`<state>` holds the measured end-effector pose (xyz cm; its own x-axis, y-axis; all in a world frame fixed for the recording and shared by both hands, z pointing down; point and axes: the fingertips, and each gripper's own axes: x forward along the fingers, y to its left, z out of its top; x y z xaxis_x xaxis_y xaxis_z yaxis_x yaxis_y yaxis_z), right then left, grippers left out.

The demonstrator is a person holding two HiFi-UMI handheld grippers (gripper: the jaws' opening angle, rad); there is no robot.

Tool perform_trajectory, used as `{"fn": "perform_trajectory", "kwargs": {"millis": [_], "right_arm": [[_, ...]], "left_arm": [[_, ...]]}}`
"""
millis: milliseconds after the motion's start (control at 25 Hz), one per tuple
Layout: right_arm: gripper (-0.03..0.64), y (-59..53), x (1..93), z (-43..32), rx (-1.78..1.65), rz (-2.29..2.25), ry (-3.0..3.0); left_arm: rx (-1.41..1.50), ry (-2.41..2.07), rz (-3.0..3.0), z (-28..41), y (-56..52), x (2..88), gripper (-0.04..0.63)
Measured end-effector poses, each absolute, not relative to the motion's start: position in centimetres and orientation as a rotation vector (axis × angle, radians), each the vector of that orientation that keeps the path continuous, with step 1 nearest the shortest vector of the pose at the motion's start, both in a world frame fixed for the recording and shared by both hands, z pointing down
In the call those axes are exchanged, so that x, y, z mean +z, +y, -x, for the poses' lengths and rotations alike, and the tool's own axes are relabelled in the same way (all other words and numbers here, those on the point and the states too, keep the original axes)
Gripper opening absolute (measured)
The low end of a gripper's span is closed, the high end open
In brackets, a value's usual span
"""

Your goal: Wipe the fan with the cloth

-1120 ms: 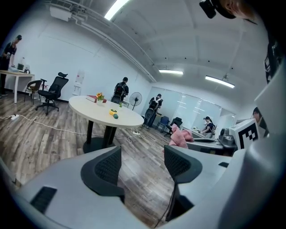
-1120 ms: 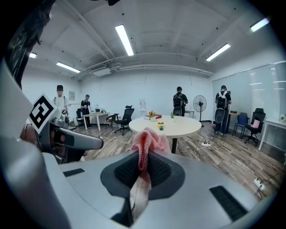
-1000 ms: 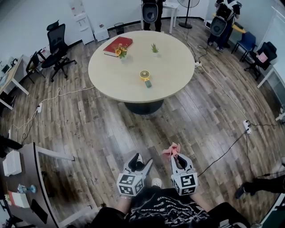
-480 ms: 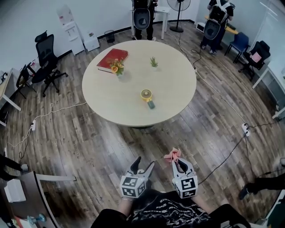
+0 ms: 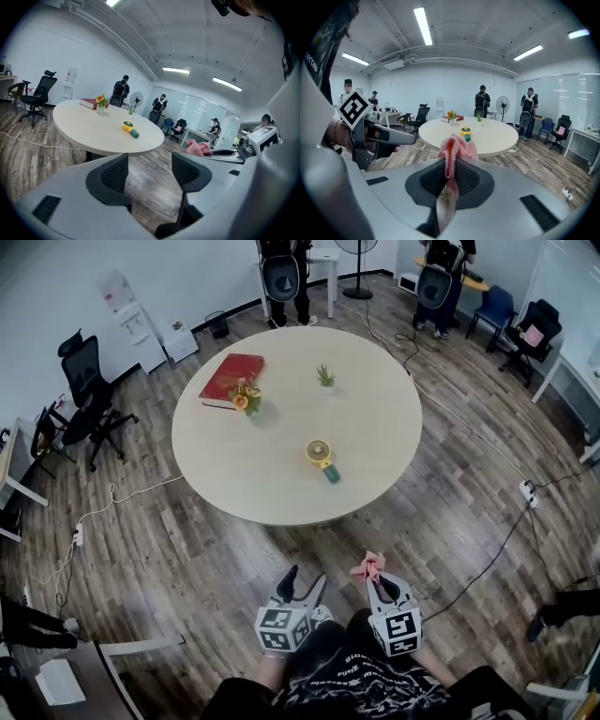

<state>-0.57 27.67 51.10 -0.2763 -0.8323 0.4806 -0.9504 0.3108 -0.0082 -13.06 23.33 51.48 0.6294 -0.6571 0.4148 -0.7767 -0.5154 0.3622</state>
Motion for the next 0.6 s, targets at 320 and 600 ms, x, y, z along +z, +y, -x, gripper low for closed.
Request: {"fn": "perform_trajectory", "kwargs": {"millis": [320, 600], "right_arm": [[0.031, 25.2, 51.7, 0.0, 0.476, -1.576, -2.155], [0.031, 18.6, 52.4, -1.8, 0.506, -1.515, -2.214]], "left_arm": [[0.345, -1.074, -2.325, 12.0, 21.5, 52.3, 0.311], [0.321, -1.152, -2.28, 10.8, 16.0, 52.3, 0.281]]}}
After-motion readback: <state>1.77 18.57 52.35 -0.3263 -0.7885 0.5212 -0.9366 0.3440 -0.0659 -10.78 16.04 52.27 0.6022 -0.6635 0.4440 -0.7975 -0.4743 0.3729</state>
